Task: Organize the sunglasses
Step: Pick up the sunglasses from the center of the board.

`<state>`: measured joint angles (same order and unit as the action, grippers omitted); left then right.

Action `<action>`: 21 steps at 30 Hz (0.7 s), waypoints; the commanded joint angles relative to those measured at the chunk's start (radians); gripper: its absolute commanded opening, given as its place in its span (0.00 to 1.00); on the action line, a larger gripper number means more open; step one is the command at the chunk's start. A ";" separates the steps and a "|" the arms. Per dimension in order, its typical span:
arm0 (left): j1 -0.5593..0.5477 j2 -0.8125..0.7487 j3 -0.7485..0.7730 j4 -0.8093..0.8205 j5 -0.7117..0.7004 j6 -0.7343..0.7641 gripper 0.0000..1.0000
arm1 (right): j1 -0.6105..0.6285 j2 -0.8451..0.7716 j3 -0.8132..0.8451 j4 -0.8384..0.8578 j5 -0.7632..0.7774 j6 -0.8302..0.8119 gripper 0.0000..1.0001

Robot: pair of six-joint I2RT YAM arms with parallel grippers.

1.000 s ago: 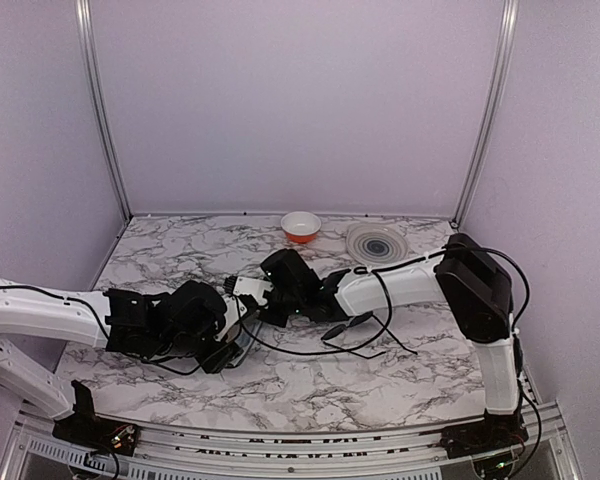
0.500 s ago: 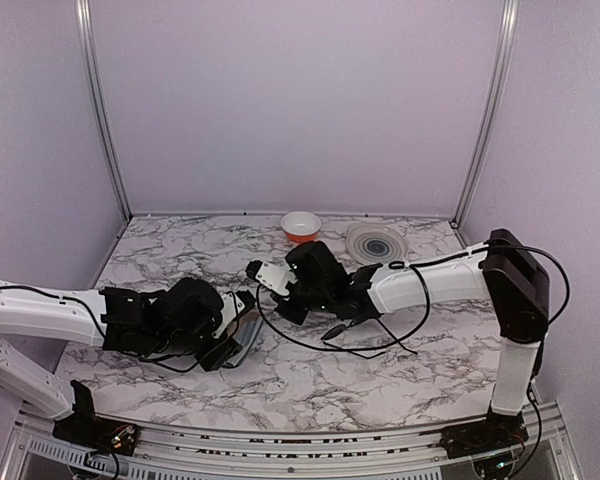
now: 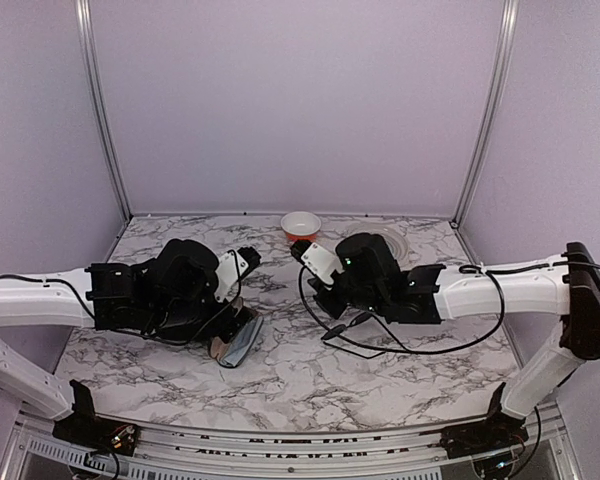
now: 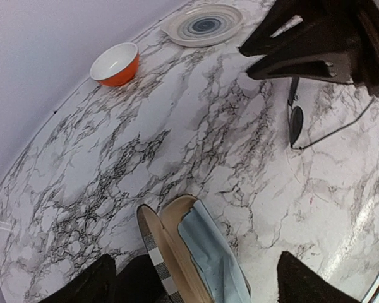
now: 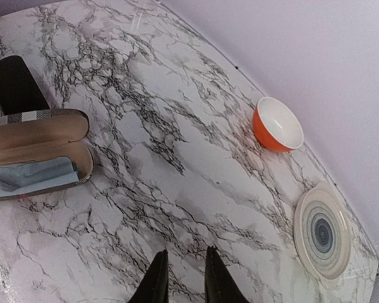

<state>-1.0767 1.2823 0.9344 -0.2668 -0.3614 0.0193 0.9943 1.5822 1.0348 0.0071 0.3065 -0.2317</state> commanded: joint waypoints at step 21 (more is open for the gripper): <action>0.109 0.240 0.207 0.212 0.091 -0.061 0.99 | -0.337 -0.474 -0.241 -0.202 -0.082 0.293 0.44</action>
<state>-0.9806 1.5009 1.0977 -0.0853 -0.3706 -0.0124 0.7208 1.1561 0.8173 -0.1390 0.4007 0.0086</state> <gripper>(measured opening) 0.992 0.442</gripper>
